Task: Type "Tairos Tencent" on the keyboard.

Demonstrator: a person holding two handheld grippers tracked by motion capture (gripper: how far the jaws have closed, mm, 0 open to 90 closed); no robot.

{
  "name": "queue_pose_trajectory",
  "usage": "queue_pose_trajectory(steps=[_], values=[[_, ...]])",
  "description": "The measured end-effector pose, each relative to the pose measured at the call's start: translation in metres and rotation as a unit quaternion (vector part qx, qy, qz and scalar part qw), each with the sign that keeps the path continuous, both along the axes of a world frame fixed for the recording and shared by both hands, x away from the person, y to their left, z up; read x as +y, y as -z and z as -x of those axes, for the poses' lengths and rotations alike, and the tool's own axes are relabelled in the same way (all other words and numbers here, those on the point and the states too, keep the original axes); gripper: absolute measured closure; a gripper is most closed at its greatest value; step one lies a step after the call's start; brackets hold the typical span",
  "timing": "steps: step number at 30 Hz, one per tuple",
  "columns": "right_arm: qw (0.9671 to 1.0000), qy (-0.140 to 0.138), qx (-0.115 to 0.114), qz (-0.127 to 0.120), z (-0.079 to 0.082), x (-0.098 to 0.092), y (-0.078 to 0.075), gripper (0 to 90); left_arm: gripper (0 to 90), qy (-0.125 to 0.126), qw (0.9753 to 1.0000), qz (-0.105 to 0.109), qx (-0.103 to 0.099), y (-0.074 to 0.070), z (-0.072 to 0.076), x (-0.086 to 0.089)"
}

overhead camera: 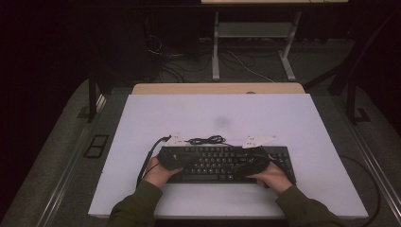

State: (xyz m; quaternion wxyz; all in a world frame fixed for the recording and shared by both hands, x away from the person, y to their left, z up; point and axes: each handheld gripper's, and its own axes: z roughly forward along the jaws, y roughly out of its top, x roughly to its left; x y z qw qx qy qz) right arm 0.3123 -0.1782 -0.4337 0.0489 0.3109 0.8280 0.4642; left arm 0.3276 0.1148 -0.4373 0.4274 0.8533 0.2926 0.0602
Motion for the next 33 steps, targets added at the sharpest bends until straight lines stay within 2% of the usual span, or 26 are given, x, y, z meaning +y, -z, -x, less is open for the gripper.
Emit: queue_pose_trajectory(steps=[2,5,13,21,25,33], values=[[1.0,-0.001,-0.003,-0.002,0.0,0.0,0.0,18.6,89.1,0.002,1.0,-0.009,0.002,0.001,0.0,0.0],[1.0,0.001,-0.005,-0.005,0.0,-0.001,-0.001,17.9,89.2,0.003,1.0,-0.008,0.002,0.001,0.0,-0.001],[0.9999,0.009,-0.006,-0.011,0.0,-0.004,-0.001,17.3,88.9,-0.004,1.0,-0.001,0.0,-0.002,0.002,0.001],[0.9995,0.024,-0.009,-0.016,-0.003,-0.007,-0.002,17.0,84.4,-0.002,0.9999,0.01,-0.003,-0.005,0.004,0.003],[0.9993,0.03,-0.008,-0.021,-0.005,-0.01,-0.002,15.7,79.5,-0.001,0.9999,0.016,-0.002,-0.006,0.004,0.003],[0.9987,0.044,-0.012,-0.024,-0.008,-0.017,-0.004,15.8,60.5,-0.005,0.9995,0.03,-0.009,-0.01,0.005,0.006]])
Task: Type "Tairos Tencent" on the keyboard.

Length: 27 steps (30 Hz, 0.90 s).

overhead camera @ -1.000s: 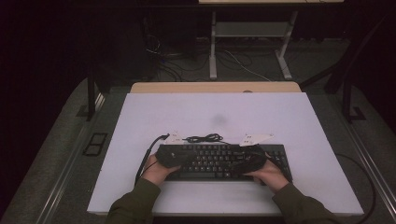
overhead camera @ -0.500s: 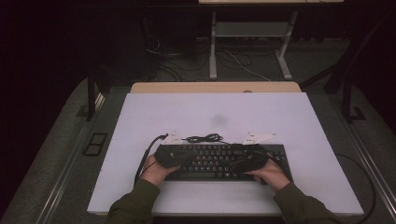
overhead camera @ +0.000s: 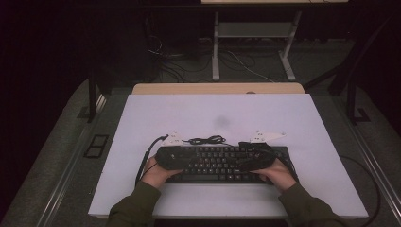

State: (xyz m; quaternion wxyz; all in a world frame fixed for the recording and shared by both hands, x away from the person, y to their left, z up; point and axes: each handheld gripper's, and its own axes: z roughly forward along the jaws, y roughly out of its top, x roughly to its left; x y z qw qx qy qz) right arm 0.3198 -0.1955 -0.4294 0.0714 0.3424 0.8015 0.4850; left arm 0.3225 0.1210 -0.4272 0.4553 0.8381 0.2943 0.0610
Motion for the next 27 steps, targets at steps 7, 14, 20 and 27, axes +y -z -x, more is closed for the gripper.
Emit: queue_pose_trajectory(steps=[7,14,20,27], values=[[0.9999,0.011,-0.007,0.001,-0.001,-0.009,-0.001,15.7,45.2,-0.001,0.9999,0.01,-0.003,-0.003,0.001,0.005],[0.9995,0.029,-0.013,0.0,0.003,-0.023,-0.002,15.7,32.2,0.0,0.9998,0.02,-0.008,-0.006,0.004,0.01],[0.9992,0.035,-0.017,-0.002,0.008,-0.034,-0.001,15.7,25.3,-0.012,0.9992,0.036,-0.016,-0.011,0.008,0.014],[0.9988,0.043,-0.023,-0.004,0.017,-0.051,0.0,15.7,18.5,-0.022,0.9988,0.039,-0.023,-0.012,0.015,0.023]])
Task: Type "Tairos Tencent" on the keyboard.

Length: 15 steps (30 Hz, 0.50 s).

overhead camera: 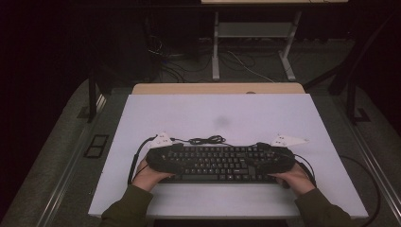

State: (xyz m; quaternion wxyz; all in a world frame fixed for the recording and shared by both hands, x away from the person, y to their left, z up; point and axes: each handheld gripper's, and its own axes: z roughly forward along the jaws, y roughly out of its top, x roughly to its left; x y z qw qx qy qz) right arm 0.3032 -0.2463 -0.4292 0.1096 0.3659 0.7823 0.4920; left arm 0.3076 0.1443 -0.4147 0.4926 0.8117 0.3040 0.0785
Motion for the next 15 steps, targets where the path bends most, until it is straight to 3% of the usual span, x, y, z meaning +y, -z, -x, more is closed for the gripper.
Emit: queue_pose_trajectory(steps=[15], values=[[0.9999,-0.007,-0.006,0.008,0.017,-0.023,0.006,15.7,10.1,-0.03,0.9994,-0.003,-0.016,0.001,0.013,0.019]])
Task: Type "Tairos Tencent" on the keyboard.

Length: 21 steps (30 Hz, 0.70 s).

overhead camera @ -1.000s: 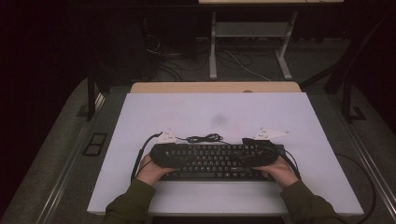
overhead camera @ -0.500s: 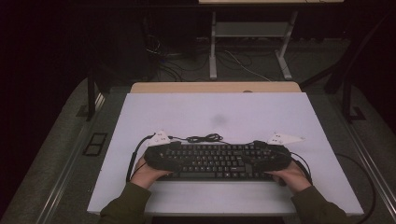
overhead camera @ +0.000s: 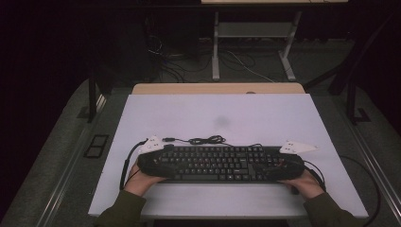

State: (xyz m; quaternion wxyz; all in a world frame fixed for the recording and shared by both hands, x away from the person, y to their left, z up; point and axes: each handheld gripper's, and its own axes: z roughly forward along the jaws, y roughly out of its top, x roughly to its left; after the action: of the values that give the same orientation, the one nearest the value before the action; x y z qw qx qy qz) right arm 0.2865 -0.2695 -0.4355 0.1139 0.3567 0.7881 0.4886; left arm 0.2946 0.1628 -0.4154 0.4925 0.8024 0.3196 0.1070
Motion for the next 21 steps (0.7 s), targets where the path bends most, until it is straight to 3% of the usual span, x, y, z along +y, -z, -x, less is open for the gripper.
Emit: queue_pose_trajectory(steps=[9,21], values=[[0.9999,0.01,0.003,-0.006,0.006,-0.021,0.003,15.7,1.0,0.003,1.0,0.006,-0.002,0.005,0.008,0.005],[1.0,0.002,-0.002,0.005,0.011,-0.026,0.006,15.7,0.0,-0.001,0.9998,-0.018,-0.005,0.014,0.011,0.008]])
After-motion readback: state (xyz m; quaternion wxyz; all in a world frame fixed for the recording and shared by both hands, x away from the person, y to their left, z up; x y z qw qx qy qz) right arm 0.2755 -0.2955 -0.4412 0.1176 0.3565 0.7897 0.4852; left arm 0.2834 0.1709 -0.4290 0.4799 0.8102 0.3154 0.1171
